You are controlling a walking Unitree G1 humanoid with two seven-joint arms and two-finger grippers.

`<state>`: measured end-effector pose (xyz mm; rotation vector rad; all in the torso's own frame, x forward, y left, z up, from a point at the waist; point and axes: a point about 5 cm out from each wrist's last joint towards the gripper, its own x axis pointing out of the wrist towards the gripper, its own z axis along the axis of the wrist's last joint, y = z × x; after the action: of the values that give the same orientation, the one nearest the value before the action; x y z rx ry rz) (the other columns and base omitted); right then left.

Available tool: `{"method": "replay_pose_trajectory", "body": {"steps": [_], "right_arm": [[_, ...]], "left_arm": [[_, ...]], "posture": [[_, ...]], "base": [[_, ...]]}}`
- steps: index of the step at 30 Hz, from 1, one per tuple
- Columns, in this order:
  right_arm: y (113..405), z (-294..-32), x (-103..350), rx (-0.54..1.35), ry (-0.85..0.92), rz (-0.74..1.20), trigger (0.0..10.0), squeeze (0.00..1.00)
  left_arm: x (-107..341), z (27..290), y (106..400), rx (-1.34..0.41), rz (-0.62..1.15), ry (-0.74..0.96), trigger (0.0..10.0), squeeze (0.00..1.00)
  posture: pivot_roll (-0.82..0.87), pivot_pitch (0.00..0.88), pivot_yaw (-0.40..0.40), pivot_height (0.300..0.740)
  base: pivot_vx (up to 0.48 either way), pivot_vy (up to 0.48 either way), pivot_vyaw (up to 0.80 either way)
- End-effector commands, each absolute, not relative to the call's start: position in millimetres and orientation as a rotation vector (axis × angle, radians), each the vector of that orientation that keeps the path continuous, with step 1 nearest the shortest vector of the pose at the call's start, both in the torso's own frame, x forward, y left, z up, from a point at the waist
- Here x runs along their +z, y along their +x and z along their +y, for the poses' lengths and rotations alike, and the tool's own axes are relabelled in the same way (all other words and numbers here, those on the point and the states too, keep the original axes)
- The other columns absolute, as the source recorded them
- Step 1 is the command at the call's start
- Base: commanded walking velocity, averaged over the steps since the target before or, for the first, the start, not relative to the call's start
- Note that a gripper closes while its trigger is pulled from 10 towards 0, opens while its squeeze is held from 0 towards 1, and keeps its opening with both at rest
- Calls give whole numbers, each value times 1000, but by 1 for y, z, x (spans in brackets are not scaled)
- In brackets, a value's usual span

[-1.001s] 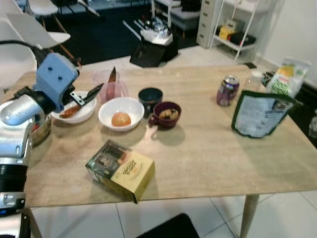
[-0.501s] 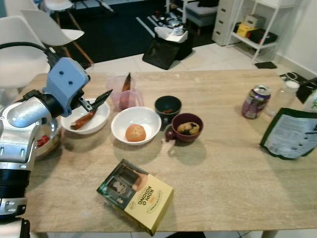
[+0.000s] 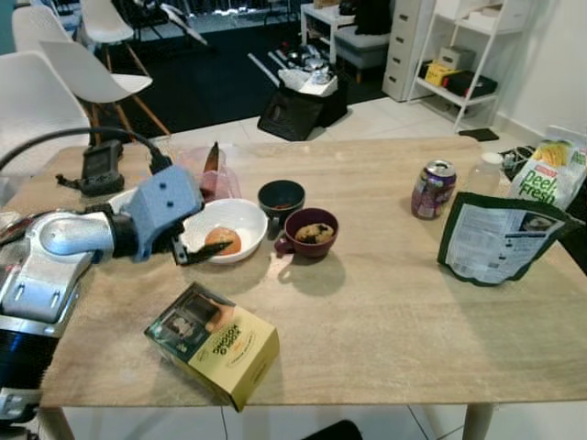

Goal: Restocking fridge

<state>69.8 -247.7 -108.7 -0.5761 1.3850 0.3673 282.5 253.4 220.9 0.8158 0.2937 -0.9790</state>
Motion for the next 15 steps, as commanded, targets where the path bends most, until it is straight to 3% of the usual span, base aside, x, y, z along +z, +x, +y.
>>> {"method": "replay_pose_trajectory", "body": {"steps": [1, 6, 15], "right_arm": [[72, -247, -108, 358, -565, 1381, 10000, 0], [71, -247, -109, 359, -564, 1385, 10000, 0], [69, -247, -109, 352, -559, 1392, 10000, 0]], "left_arm": [[215, 269, 279, -975, 437, 886, 10000, 0], [203, 295, 278, -941, 623, 1010, 10000, 0], [191, 299, 297, -925, 642, 1153, 10000, 0]], "posture": [[78, 0, -4, 740], [74, 0, -2, 740], [59, 0, 6, 740]], "base": [[0, 0, 0], [0, 0, 0], [0, 0, 0]]}}
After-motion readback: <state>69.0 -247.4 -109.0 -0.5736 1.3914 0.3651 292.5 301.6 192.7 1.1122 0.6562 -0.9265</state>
